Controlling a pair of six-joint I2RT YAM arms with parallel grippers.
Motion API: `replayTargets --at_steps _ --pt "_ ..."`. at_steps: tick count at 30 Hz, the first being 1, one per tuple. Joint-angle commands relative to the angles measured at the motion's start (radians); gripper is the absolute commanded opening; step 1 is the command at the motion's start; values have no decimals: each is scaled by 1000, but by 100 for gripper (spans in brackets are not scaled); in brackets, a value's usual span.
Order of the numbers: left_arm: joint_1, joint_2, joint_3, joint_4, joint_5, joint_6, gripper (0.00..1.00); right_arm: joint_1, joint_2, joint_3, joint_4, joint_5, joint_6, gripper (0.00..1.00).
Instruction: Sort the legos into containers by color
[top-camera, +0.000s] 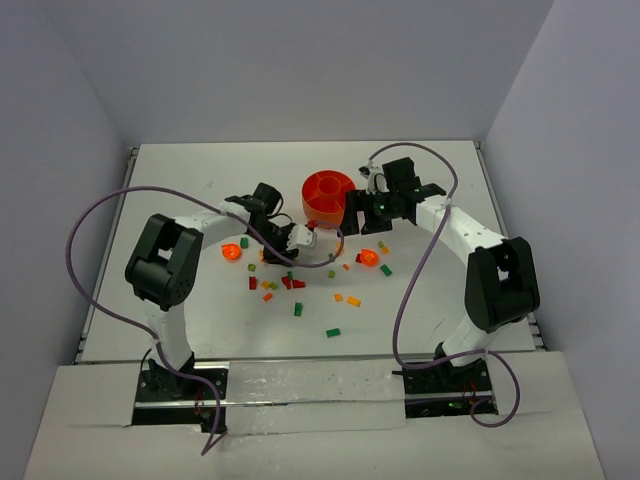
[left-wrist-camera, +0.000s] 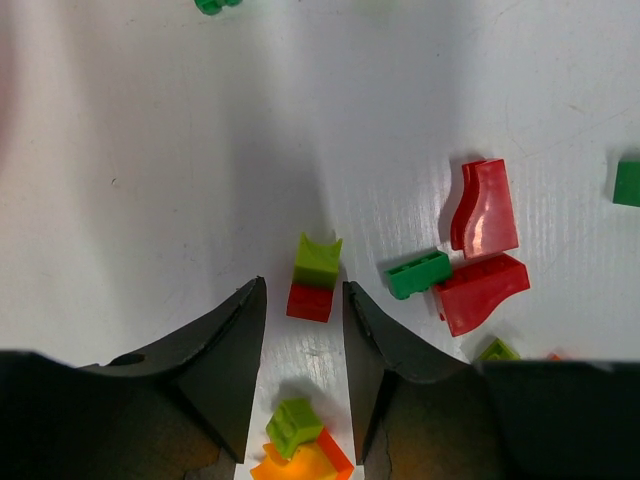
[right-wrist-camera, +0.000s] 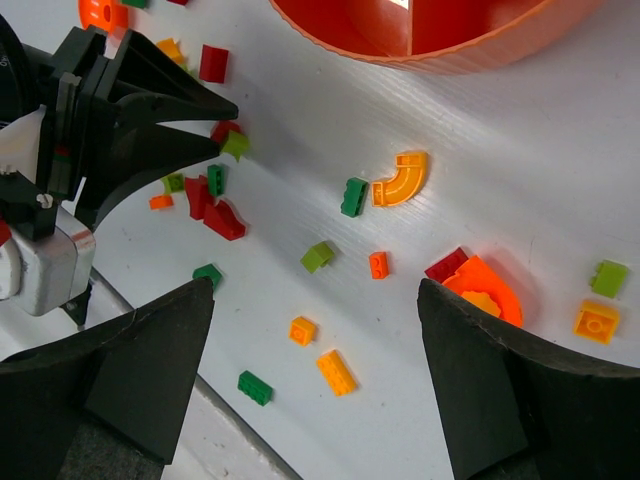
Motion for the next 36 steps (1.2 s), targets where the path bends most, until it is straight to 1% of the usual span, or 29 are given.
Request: replayTargets --at_steps 1,5,6,8,11,14,18,21,24,26,28,32,36 --pt "-11 18 47 -27 -2 22 46 -9 -42 -6 -2 -16 -15 89" --pt "-13 26 53 -31 -9 22 44 -10 -40 -7 -2 -18 -18 89" --pt "-14 29 56 -35 -11 23 42 -11 -38 -8 -2 -19 -18 89" --pt "-14 33 60 -40 -11 27 36 -11 -37 -9 -2 -21 -18 89" --pt "-13 24 54 -38 -4 30 24 -11 -38 -14 -1 -23 -17 89" --pt "-11 -12 32 -21 9 14 17 -11 -46 -32 15 -37 -11 89" --pt "-14 -126 -3 48 17 -101 9 -11 -78 -79 59 -80 18 89" --pt "-32 -245 -44 138 -31 -255 1 -11 -105 -119 137 -140 90 88" --pt "-53 -329 -72 162 -108 -361 0 -10 -124 -138 196 -201 156 88" --pt "-72 -387 -103 167 -149 -449 0 -9 -123 -153 255 -244 238 88" --pt "-88 -440 -130 174 -161 -514 0 -3 -103 -149 310 -292 292 88" --pt "-135 -478 -153 177 -211 -597 0 28 -57 -126 411 -338 415 87" --pt "-163 -479 -142 149 -238 -659 0 75 -35 -61 411 -324 414 84"
